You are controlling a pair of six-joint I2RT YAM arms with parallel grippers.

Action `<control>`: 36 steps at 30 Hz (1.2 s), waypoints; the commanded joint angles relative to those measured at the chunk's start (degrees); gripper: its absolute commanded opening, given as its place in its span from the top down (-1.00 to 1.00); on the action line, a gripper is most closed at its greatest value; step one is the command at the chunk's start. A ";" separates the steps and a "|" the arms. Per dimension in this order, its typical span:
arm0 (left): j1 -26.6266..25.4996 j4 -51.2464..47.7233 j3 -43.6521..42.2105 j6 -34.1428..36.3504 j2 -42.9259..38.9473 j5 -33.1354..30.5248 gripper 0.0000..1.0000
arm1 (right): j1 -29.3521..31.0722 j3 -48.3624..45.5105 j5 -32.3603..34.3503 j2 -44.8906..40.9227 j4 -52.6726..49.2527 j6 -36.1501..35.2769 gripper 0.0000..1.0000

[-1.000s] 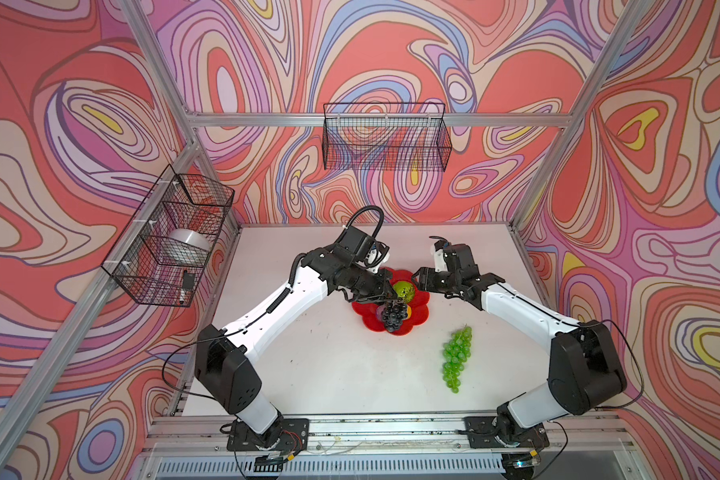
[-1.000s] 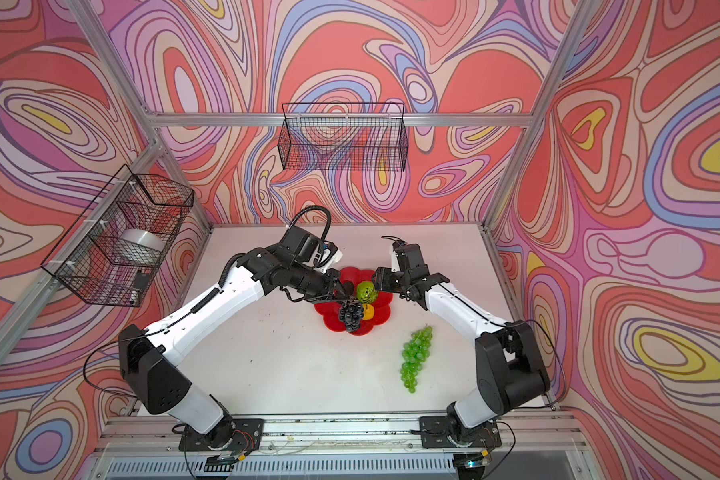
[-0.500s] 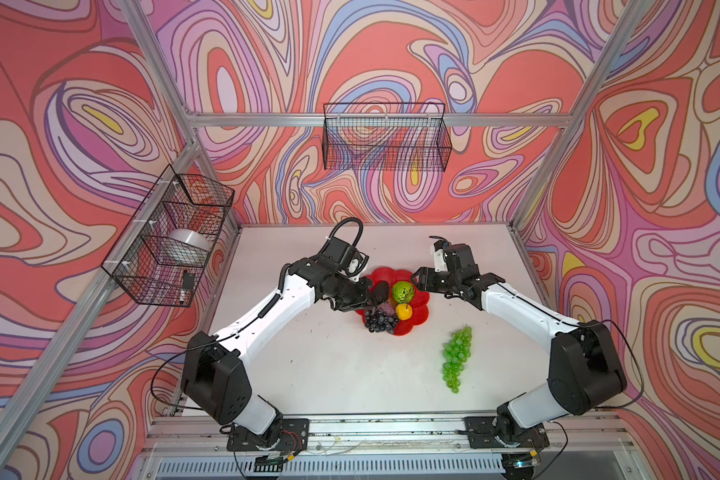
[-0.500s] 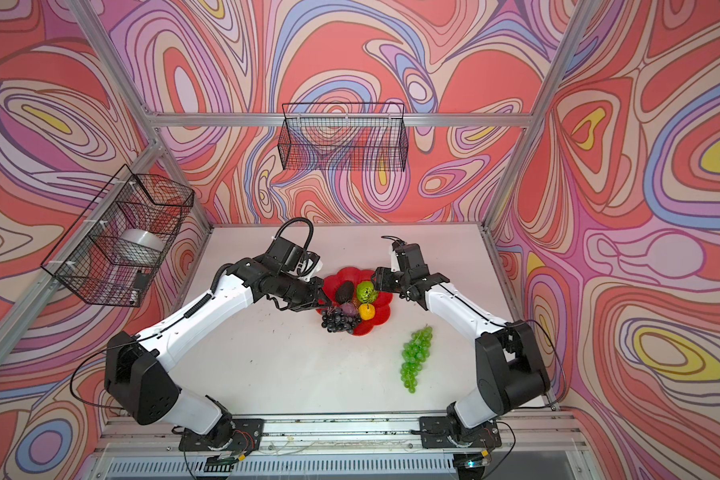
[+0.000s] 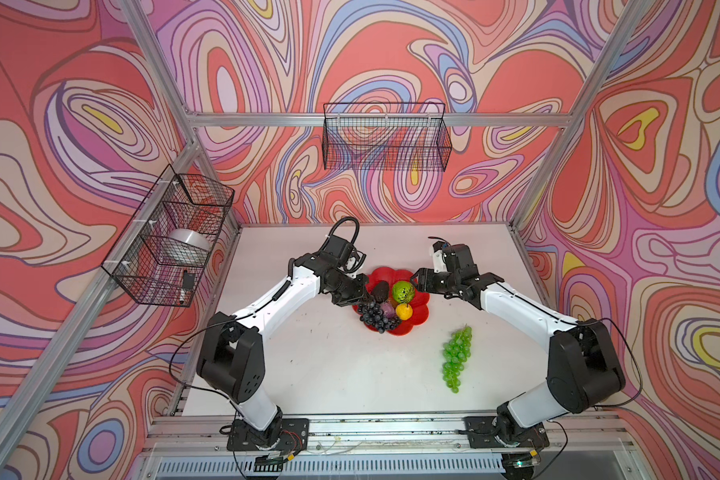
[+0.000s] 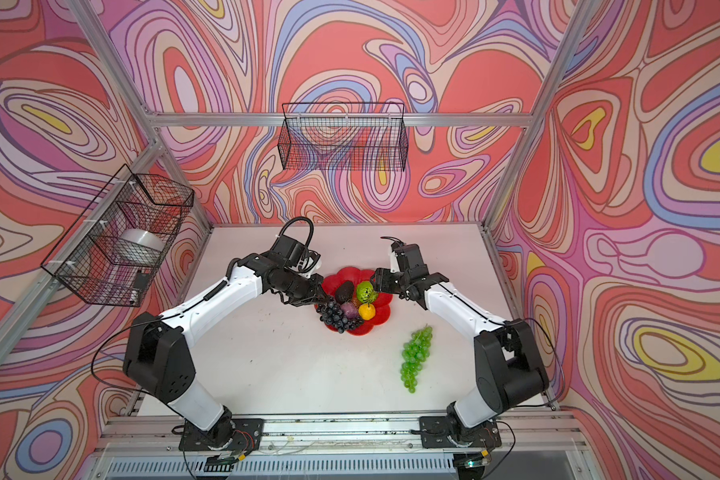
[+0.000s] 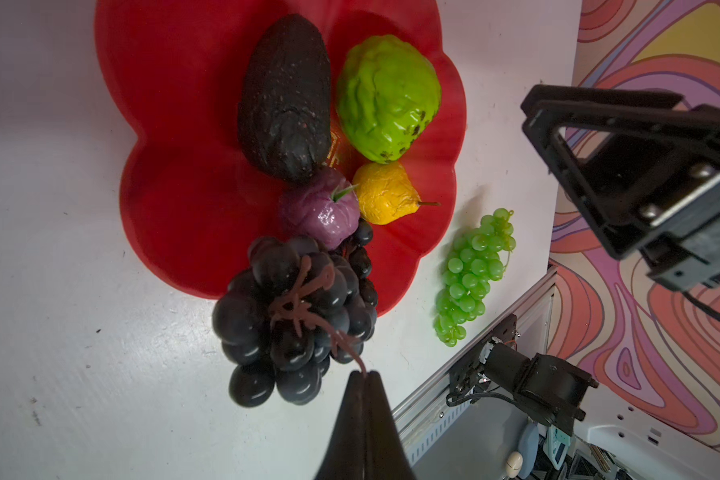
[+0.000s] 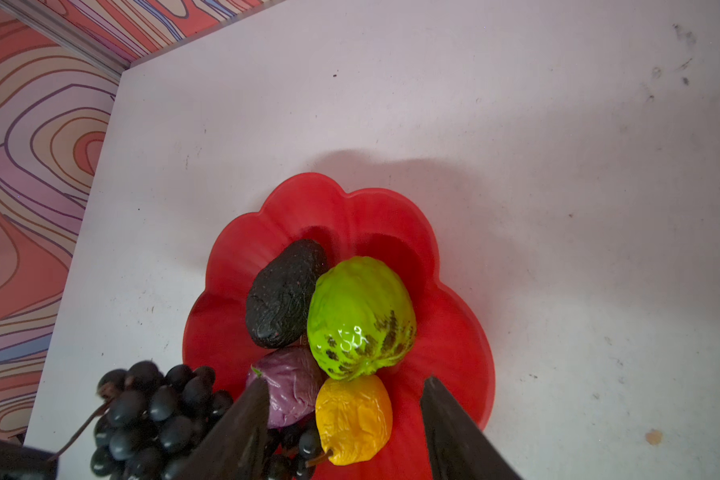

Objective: Place and organize the fake fruits in the fruit bowl
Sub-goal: 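Lower the dark grapes into the bowl's near side and open the left gripper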

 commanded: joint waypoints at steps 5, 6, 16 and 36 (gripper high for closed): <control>1.09 1.57 5.68 2.53 5.93 -0.55 1.00 | -0.38 0.07 -1.09 0.61 0.23 0.40 -0.22; 1.12 1.57 6.22 2.71 6.75 -0.65 1.00 | -0.33 0.03 -1.16 0.74 0.23 0.39 -0.22; 1.29 2.79 9.29 3.21 12.02 0.22 1.00 | -0.36 -1.34 -2.98 0.92 1.09 1.12 -0.22; 1.64 -0.14 13.78 7.48 10.53 -2.21 -0.17 | -0.32 -0.64 -0.31 -6.99 -9.43 0.42 -0.24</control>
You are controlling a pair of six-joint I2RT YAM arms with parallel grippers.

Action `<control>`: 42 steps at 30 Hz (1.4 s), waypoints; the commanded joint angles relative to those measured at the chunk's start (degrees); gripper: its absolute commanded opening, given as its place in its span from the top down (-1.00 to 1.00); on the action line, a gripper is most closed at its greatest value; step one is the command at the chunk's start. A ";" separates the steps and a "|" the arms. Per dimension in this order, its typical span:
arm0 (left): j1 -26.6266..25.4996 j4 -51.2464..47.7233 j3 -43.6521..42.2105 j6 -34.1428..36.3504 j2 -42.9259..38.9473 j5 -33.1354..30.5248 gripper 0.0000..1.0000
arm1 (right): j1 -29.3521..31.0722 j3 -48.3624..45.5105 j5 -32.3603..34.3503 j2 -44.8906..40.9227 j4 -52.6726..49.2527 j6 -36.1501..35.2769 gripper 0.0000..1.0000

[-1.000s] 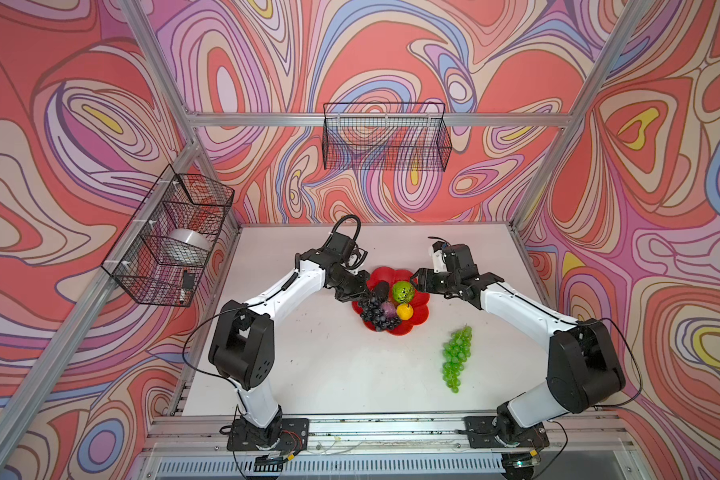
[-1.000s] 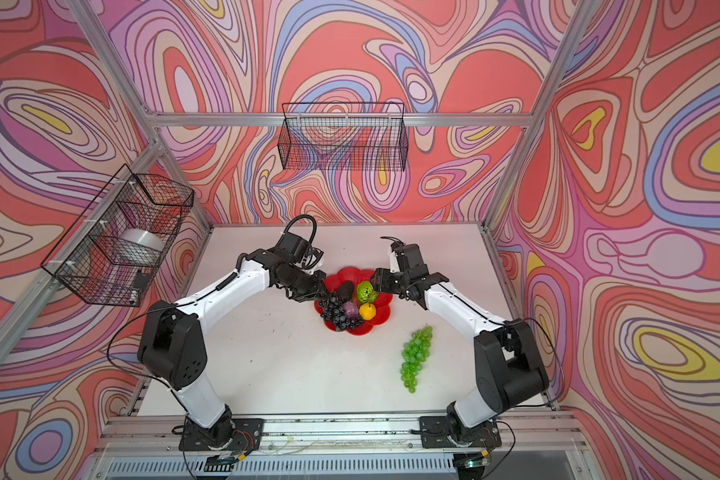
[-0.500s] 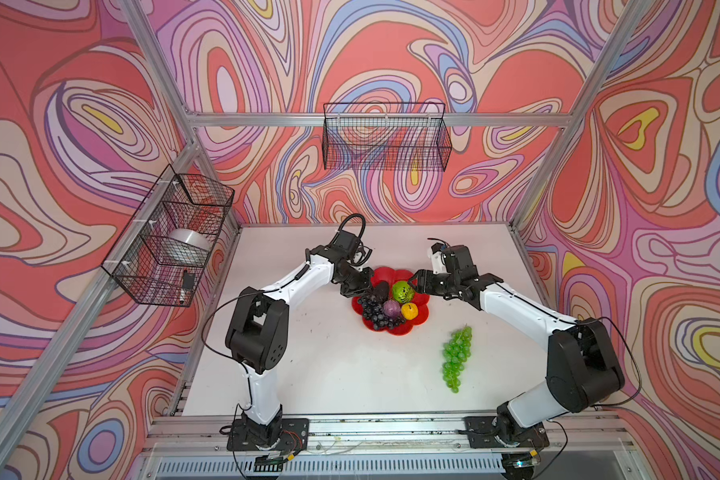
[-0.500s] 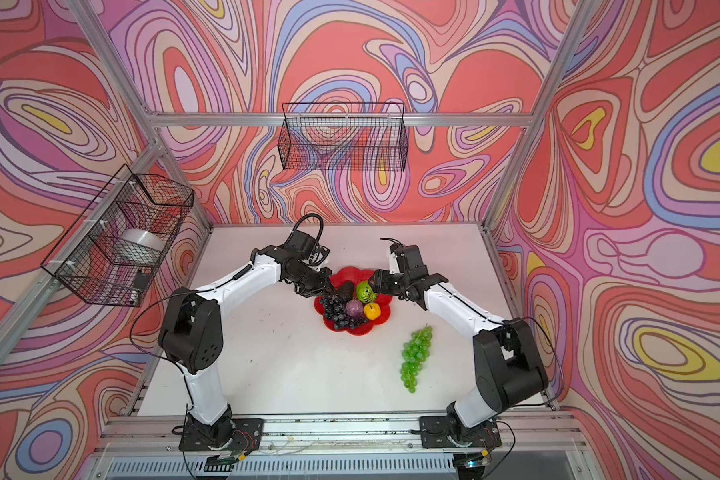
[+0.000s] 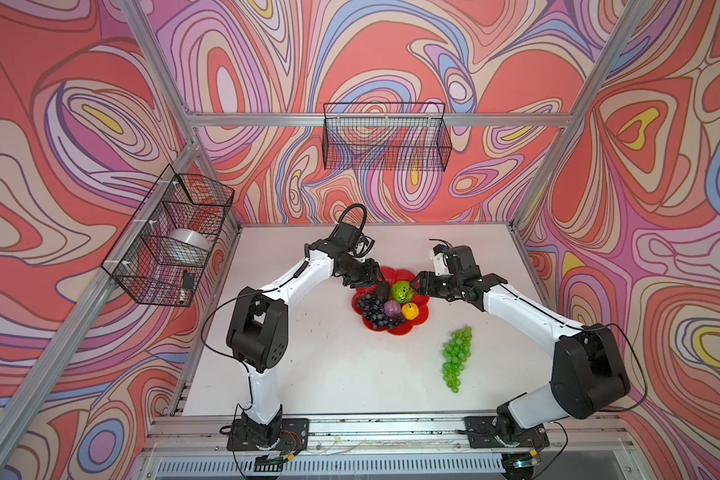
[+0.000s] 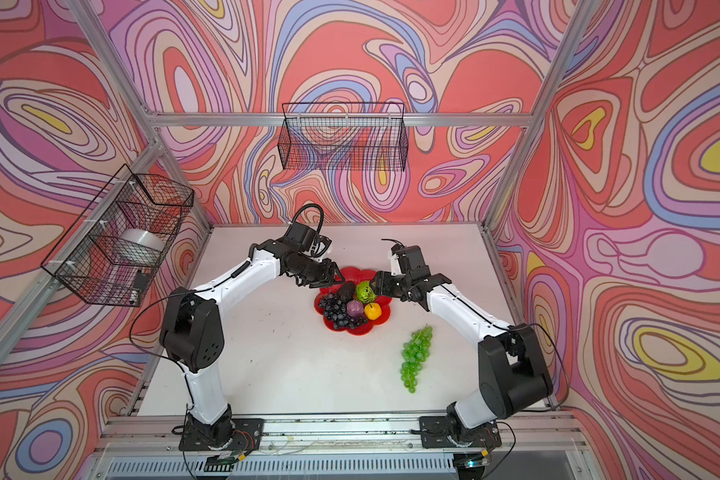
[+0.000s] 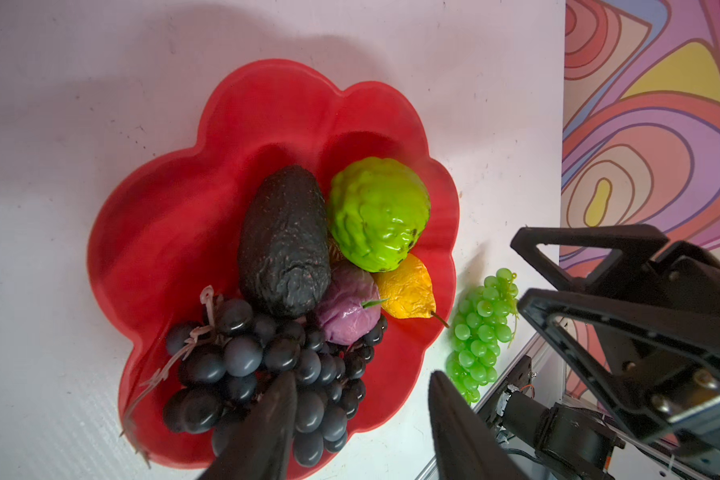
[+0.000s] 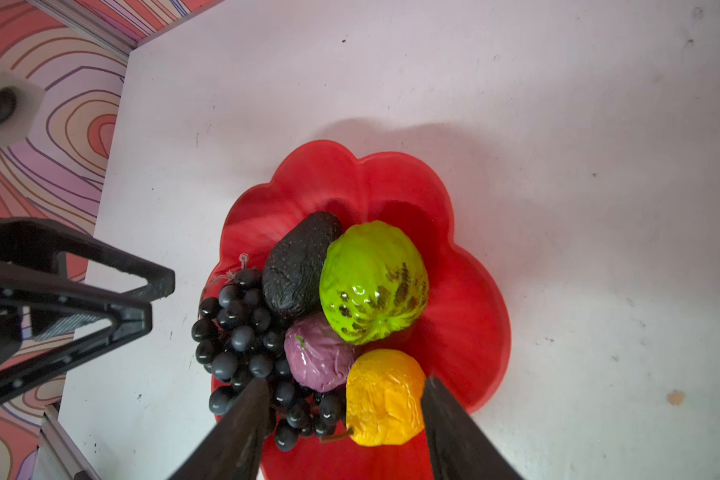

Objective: Place and organize the fake fruits in the fruit bowl
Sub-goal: 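Lower the dark grapes into the bowl's near side and open the left gripper, then move the right gripper down over the green grape bunch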

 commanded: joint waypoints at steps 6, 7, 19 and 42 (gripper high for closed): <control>0.40 -3.66 -4.58 2.53 -10.54 -6.65 -0.16 | -0.38 -3.15 8.13 -11.35 -13.23 1.64 -0.24; 0.28 -3.26 -5.92 2.22 -12.18 -6.80 -0.16 | -0.31 -3.48 9.43 -12.46 -15.13 2.34 -0.25; -0.37 2.34 -19.17 -2.56 -24.55 -5.01 -0.16 | -13.08 -9.88 10.35 -19.16 -24.62 6.80 -0.62; -0.52 4.46 -24.55 -5.42 -25.43 -4.02 -0.14 | -23.41 -15.09 -4.27 -10.57 -16.43 -0.26 -0.08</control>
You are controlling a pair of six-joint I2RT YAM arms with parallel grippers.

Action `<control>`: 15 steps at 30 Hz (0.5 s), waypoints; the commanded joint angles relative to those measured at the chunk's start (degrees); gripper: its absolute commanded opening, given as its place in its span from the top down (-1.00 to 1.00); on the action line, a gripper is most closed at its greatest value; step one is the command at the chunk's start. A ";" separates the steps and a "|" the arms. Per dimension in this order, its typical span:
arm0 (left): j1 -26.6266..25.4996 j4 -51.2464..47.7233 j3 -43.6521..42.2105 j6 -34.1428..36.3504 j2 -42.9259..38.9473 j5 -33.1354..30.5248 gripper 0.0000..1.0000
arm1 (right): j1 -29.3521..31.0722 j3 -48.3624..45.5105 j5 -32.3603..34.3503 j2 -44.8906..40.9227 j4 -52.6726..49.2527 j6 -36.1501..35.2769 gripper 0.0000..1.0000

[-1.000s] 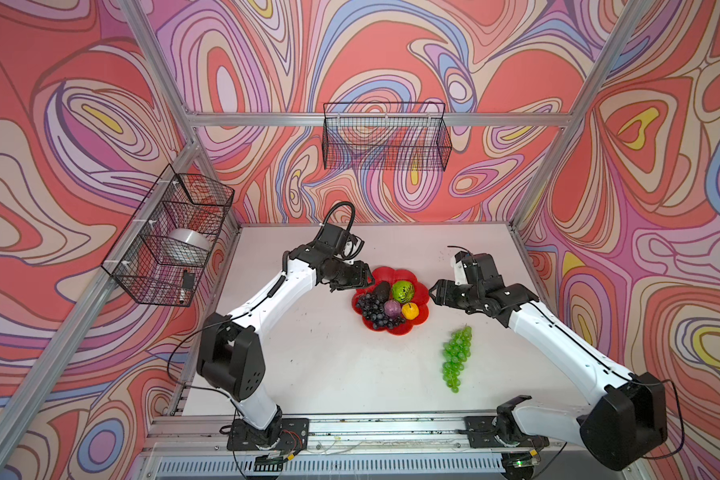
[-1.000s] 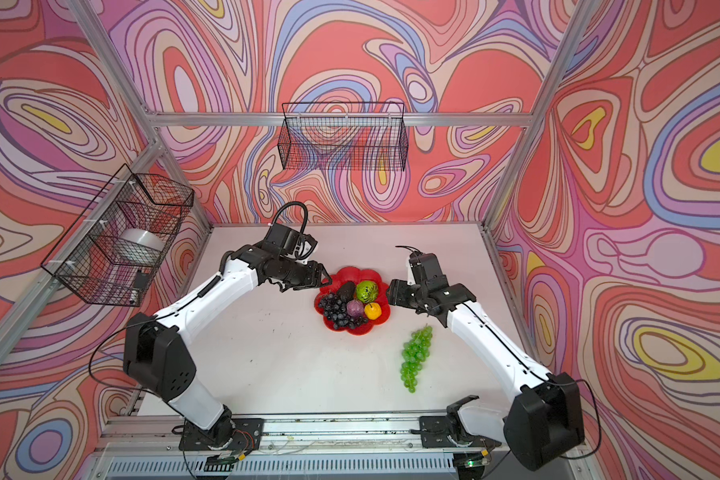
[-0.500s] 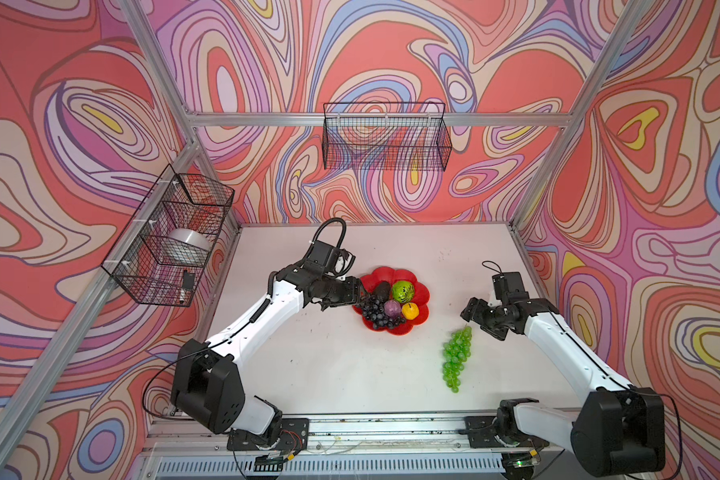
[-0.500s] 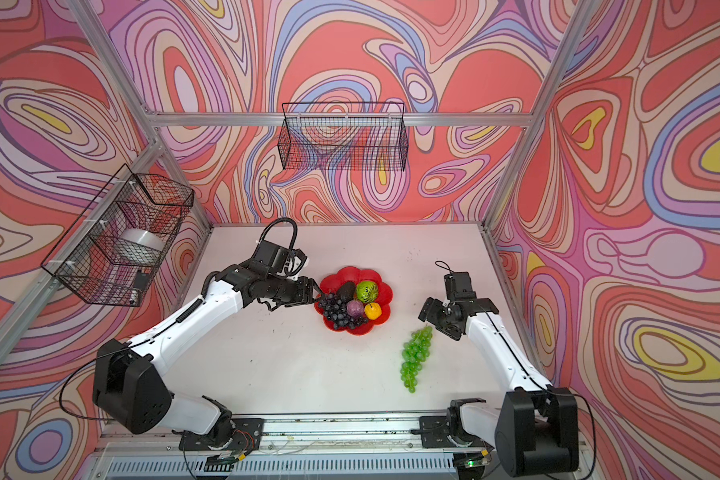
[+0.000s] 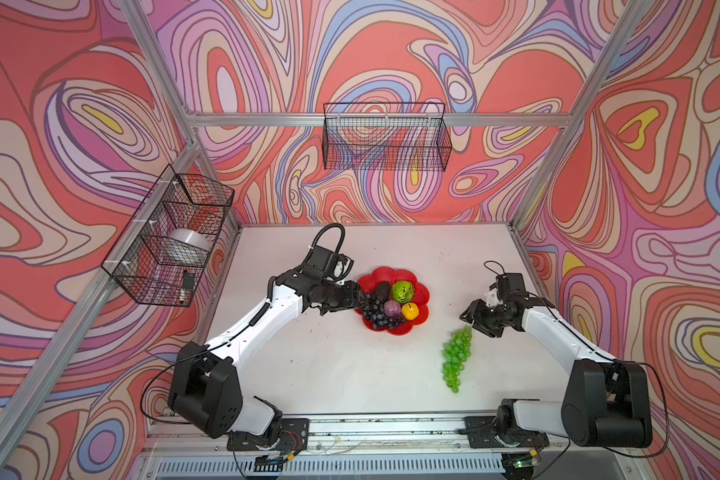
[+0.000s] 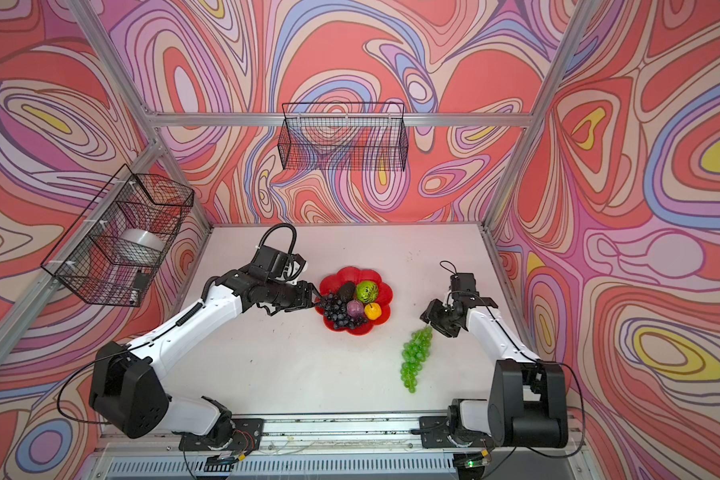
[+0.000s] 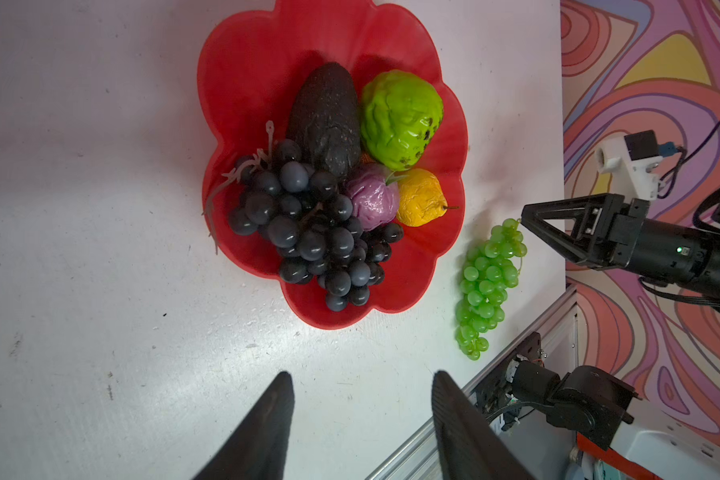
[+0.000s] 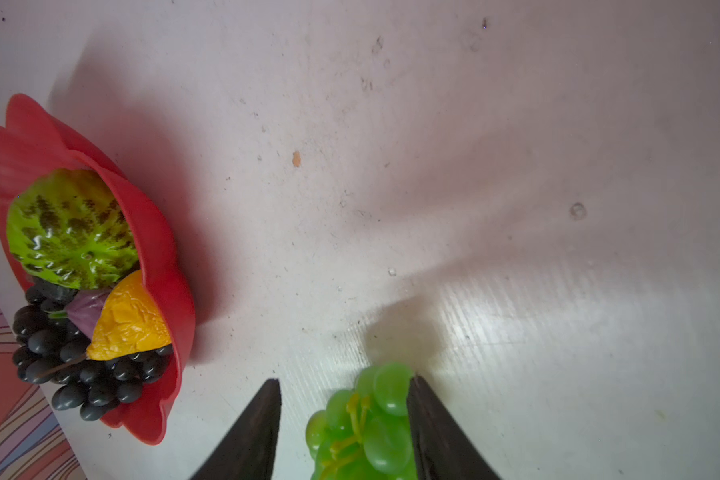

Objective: Place and organize the fake fruits in the fruit bowl
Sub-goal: 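Move the right gripper down over the green grape bunch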

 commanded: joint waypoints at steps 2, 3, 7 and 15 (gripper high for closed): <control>-0.29 1.00 0.10 -0.82 1.03 0.10 -0.14 | 0.67 1.42 1.82 -2.11 -3.22 -3.94 -0.10; -0.29 1.01 0.26 -0.83 1.36 0.04 -0.13 | 1.28 1.85 3.16 -2.48 -4.44 -4.50 -0.13; -0.33 1.37 0.45 -1.03 2.72 0.53 -0.13 | 5.87 3.71 7.55 -0.63 -5.88 -4.99 -0.31; -0.35 2.31 -2.04 -2.42 0.46 -0.41 -0.13 | 18.68 9.51 22.74 6.20 -9.49 -6.10 -0.34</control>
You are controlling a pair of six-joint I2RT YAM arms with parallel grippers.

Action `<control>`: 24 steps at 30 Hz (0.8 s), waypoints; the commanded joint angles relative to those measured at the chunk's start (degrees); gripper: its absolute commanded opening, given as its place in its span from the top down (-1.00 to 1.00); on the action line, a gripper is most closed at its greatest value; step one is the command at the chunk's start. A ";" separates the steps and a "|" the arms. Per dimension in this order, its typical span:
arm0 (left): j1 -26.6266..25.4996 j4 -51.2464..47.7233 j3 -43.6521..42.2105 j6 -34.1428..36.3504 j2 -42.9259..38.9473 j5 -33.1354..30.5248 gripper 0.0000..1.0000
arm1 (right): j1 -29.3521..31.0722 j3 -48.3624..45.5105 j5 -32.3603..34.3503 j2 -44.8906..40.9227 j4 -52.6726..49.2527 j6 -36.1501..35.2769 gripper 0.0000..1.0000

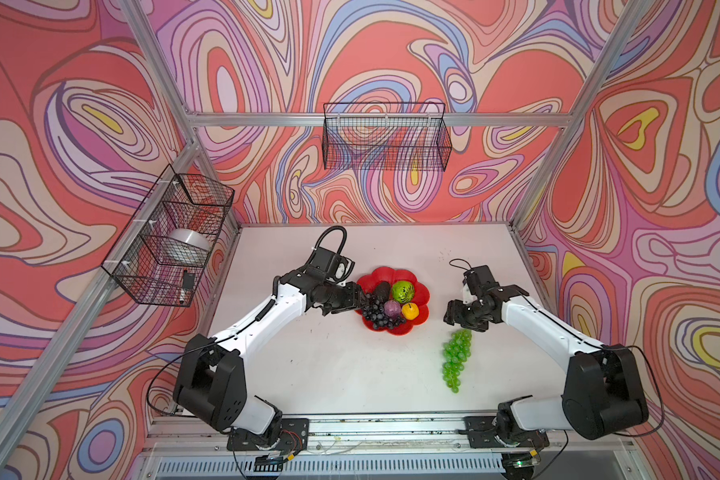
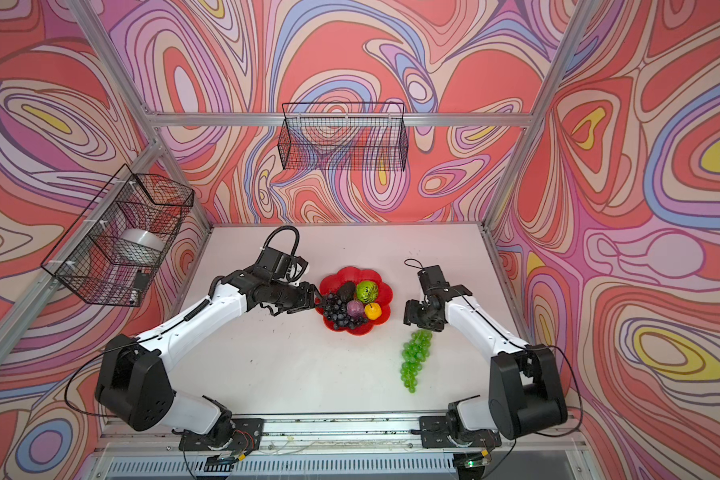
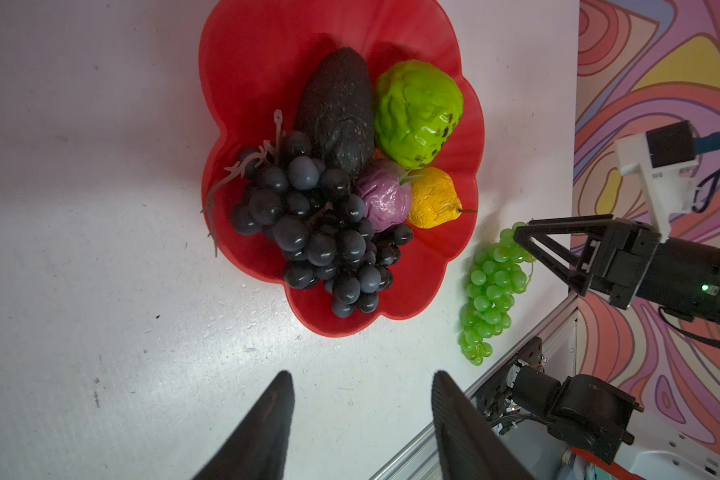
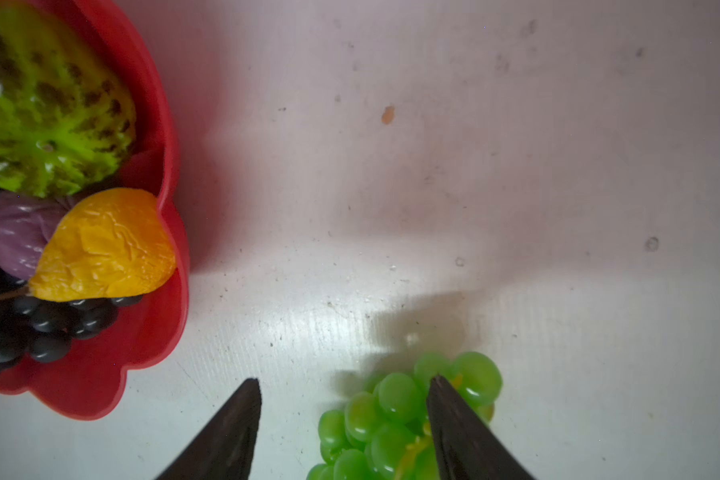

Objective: Place and organize the fake fruits in the fruit bowl
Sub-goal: 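Move the right gripper down over the green grape bunch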

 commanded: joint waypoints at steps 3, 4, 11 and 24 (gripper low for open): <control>-0.26 1.03 -0.80 -1.00 -1.69 -0.66 -0.14 | 2.02 3.14 10.30 3.31 -4.30 -2.02 -0.34; -0.29 1.20 -0.85 -0.99 -1.61 -0.55 -0.14 | 2.25 3.75 10.76 4.16 -4.87 -2.30 -0.34; -0.24 1.49 -0.74 -1.08 -1.52 -0.50 -0.14 | 2.87 6.70 12.59 9.82 -5.97 -3.44 -0.27; -0.25 1.62 -1.03 -0.93 -1.70 -0.94 -0.14 | 2.86 7.60 11.43 12.59 -5.85 -4.07 0.46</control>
